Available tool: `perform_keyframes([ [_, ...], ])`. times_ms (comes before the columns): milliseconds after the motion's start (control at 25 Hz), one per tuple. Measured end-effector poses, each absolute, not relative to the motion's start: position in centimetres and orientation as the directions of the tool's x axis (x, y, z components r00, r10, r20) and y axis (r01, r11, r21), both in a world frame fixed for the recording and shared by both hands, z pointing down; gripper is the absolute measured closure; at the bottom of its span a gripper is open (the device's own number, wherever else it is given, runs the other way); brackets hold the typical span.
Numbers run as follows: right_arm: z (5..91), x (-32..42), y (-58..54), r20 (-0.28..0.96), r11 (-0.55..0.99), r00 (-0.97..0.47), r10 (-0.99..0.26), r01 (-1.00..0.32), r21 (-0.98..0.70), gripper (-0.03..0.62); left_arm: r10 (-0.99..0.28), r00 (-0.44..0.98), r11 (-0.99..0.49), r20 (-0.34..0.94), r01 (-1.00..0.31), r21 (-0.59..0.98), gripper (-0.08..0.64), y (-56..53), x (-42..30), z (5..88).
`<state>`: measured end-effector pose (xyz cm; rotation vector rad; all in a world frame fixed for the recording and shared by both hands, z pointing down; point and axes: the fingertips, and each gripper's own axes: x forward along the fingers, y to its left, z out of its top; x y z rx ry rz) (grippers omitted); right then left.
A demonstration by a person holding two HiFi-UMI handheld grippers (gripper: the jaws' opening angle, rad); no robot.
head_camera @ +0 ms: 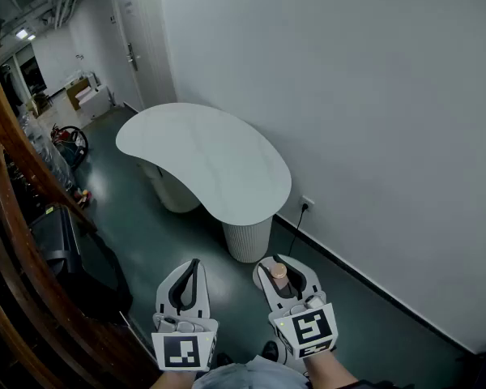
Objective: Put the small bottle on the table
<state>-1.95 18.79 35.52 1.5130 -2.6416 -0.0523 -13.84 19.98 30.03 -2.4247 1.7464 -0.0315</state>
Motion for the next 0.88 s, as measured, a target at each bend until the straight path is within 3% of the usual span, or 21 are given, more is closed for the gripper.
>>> perform_keyframes([
  [880,37.1,1.8,16.8,0.121,0.566,-0.561,-0.819,-0.825,0.0,0.472,-0.973,0.23,-0.225,-0.028,-0.967,-0.121,0.56,19.0,-10.4,32.3],
])
